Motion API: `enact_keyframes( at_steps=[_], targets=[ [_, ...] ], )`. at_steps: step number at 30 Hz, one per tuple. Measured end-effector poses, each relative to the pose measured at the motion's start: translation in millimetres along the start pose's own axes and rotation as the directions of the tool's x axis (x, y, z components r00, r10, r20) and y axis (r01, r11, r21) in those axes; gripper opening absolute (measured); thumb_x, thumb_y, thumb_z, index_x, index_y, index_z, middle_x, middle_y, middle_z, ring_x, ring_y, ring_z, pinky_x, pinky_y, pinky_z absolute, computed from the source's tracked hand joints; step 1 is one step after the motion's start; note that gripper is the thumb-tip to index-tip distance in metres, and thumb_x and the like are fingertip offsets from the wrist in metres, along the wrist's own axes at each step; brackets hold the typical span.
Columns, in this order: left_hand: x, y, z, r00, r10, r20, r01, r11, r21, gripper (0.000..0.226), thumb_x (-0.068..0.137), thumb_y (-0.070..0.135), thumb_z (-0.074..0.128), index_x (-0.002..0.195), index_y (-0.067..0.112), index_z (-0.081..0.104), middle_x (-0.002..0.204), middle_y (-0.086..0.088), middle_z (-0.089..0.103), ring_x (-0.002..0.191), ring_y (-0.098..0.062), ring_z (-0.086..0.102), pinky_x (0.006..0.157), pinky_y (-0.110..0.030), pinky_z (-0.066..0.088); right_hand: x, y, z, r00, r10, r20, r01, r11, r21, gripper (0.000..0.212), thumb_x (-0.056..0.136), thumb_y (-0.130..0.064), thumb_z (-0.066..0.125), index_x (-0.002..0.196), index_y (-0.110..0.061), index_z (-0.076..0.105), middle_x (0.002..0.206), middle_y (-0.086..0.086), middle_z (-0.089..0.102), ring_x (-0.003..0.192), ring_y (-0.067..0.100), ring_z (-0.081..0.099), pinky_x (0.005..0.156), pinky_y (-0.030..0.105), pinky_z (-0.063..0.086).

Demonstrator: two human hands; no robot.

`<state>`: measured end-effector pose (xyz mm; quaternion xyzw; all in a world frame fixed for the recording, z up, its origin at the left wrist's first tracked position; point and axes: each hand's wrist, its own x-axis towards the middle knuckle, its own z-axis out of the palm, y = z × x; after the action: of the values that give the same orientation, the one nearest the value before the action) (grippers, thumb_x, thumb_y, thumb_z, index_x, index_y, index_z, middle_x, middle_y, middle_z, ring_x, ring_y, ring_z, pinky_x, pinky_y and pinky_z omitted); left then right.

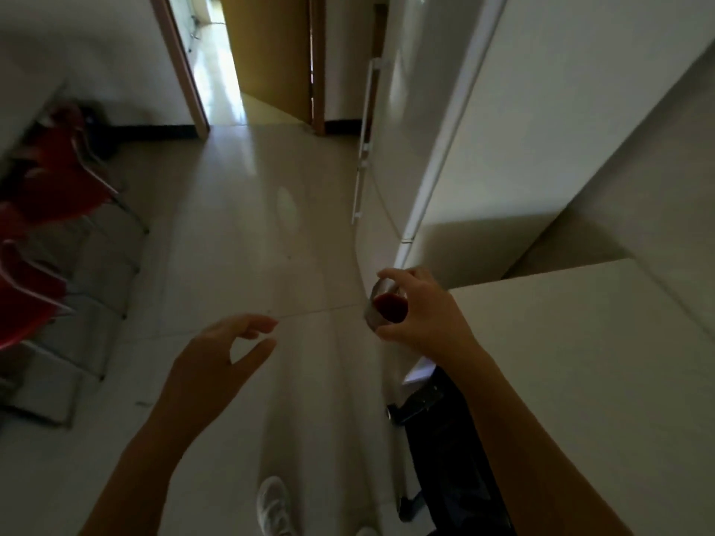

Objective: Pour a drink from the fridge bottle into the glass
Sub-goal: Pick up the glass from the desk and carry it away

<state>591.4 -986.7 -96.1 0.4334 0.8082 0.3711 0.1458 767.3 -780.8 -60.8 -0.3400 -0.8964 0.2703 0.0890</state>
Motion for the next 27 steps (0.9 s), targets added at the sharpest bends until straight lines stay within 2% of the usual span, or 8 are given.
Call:
enact_keyframes(
  at_steps=[2,4,10,15,19,23,27],
  targets=[
    [10,-25,-24,0.999,-0.036,-0.033,0.036,0.999,-0.002,0.021,0.083,0.029,0.066,0.102,0.037,0.062,0.099,0.023,0.063,0.091,0.002,0.060,0.077,-0.026,0.047,27,-28,13,0.999,-0.037,0.025,0.037,0.999,-0.007,0.072,0.066,-0.032,0.079,0.129,-0.026,0.045,0.122,0.006,0.047,0.104,0.020,0.053,0.091,0.027,0.046],
    [20,-49,-47,0.997,-0.060,-0.045,0.060,0.998,0.005,0.022,0.083,0.030,0.065,0.103,0.038,0.061,0.100,0.024,0.061,0.092,0.005,0.058,0.076,-0.022,0.046,54,-54,26,0.996,-0.073,0.049,0.074,0.997,-0.011,0.071,0.067,-0.033,0.079,0.129,-0.027,0.045,0.122,0.005,0.047,0.103,0.019,0.053,0.088,0.024,0.044],
    [45,-106,-110,0.986,-0.122,-0.110,0.119,0.992,-0.034,0.022,0.082,0.053,0.059,0.102,0.044,0.057,0.101,0.028,0.059,0.094,0.004,0.058,0.079,-0.021,0.045,130,-126,67,0.980,-0.179,0.089,0.181,0.983,-0.012,0.069,0.068,-0.036,0.077,0.130,-0.029,0.046,0.122,0.003,0.049,0.099,0.018,0.055,0.085,0.020,0.043],
    [84,-151,-147,0.966,-0.192,-0.176,0.187,0.981,-0.042,0.035,0.080,0.064,0.051,0.106,0.040,0.056,0.103,0.018,0.063,0.095,0.002,0.059,0.079,-0.024,0.047,211,-178,98,0.940,-0.294,0.173,0.296,0.955,0.016,0.068,0.068,-0.033,0.077,0.129,-0.029,0.047,0.122,0.001,0.049,0.095,0.013,0.052,0.081,0.017,0.040],
    [133,-190,-171,0.929,-0.283,-0.239,0.265,0.959,-0.102,0.044,0.074,0.065,0.043,0.106,0.038,0.058,0.105,0.014,0.065,0.095,-0.002,0.061,0.081,-0.032,0.051,290,-211,125,0.889,-0.392,0.238,0.397,0.917,0.026,0.067,0.068,-0.035,0.077,0.128,-0.030,0.047,0.119,-0.002,0.048,0.091,0.011,0.050,0.078,0.017,0.042],
    [189,-215,-194,0.864,-0.378,-0.332,0.343,0.925,-0.160,0.038,0.072,0.064,0.047,0.100,0.042,0.061,0.101,0.023,0.065,0.094,0.003,0.060,0.081,-0.028,0.049,372,-248,148,0.811,-0.494,0.313,0.495,0.865,0.083,0.065,0.069,-0.034,0.076,0.127,-0.029,0.047,0.120,-0.001,0.050,0.099,0.020,0.056,0.083,0.025,0.050],
    [236,-238,-222,0.801,-0.452,-0.392,0.413,0.892,-0.185,0.035,0.075,0.060,0.049,0.102,0.041,0.062,0.099,0.027,0.064,0.096,0.004,0.059,0.081,-0.027,0.049,446,-288,168,0.718,-0.576,0.390,0.581,0.805,0.118,0.064,0.070,-0.035,0.074,0.127,-0.029,0.046,0.124,-0.001,0.047,0.103,0.021,0.054,0.084,0.029,0.051]
  ],
)
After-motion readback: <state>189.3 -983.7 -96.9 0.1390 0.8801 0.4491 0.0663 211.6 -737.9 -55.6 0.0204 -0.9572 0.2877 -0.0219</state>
